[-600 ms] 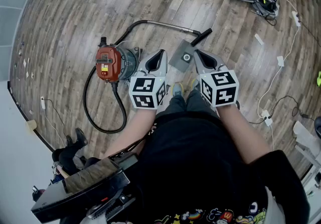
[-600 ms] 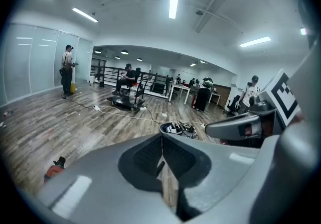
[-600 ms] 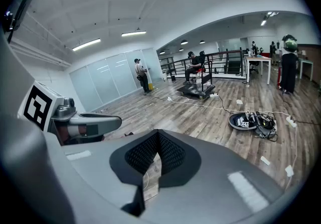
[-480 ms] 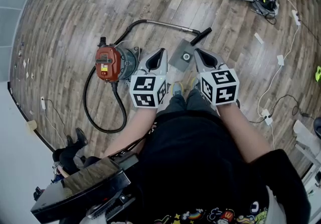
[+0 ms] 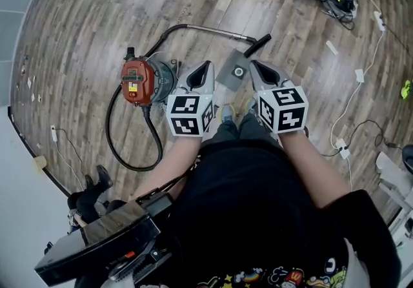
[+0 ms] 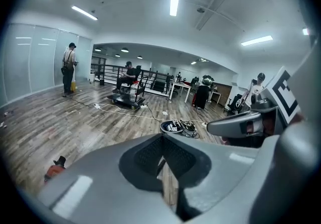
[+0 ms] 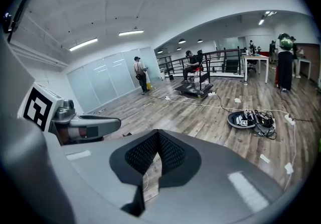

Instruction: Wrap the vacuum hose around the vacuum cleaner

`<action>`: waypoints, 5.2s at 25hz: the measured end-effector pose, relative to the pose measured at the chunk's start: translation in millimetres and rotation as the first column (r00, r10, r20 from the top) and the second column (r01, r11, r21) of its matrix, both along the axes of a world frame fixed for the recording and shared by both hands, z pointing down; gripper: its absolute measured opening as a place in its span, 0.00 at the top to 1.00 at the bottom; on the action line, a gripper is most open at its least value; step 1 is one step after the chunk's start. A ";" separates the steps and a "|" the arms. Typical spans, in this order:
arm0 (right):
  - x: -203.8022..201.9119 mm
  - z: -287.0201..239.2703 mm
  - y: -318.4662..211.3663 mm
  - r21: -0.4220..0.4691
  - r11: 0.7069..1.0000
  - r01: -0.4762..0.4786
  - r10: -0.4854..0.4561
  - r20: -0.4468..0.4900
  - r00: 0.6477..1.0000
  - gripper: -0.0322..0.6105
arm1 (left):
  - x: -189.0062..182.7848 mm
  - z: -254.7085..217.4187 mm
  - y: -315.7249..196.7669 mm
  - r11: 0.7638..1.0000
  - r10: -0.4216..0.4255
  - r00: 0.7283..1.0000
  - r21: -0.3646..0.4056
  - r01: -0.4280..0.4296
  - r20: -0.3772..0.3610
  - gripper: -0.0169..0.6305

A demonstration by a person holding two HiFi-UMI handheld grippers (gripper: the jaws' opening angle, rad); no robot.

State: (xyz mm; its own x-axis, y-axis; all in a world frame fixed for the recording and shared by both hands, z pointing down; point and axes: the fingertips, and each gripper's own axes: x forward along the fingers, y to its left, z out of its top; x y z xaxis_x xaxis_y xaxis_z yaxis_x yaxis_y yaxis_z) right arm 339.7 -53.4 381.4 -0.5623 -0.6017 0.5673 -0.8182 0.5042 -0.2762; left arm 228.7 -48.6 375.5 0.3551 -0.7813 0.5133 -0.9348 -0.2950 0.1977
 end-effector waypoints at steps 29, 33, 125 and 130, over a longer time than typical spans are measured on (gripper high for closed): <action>20.7 100.2 -191.3 -0.172 0.984 -0.041 0.054 0.072 0.996 0.91 | 32.1 84.9 -214.0 0.966 0.191 0.970 -0.202 -0.160 0.149 0.97; 12.0 125.1 -222.7 -0.199 0.973 -0.112 0.125 0.053 0.991 0.91 | 28.9 120.4 -248.9 0.928 0.330 0.929 -0.240 -0.285 0.169 0.97; -48.1 189.5 -260.9 -0.214 0.933 -0.290 0.311 0.073 0.948 0.91 | 83.0 335.2 -404.5 0.352 0.872 0.157 -0.369 -0.860 0.464 0.73; -72.6 88.5 -269.0 -0.113 0.960 -0.257 0.269 0.107 0.957 0.91 | 43.6 155.0 -455.8 0.633 0.697 0.496 -0.118 -0.765 0.519 0.73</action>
State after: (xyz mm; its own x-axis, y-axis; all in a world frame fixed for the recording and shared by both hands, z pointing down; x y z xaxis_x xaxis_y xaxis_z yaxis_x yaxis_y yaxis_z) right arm 267.1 -322.4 470.0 -0.4594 -0.6827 0.5682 -0.8759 0.2417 -0.4177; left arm 272.3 -504.4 530.5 0.5631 -0.4207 0.7113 -0.3191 -0.9046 -0.2825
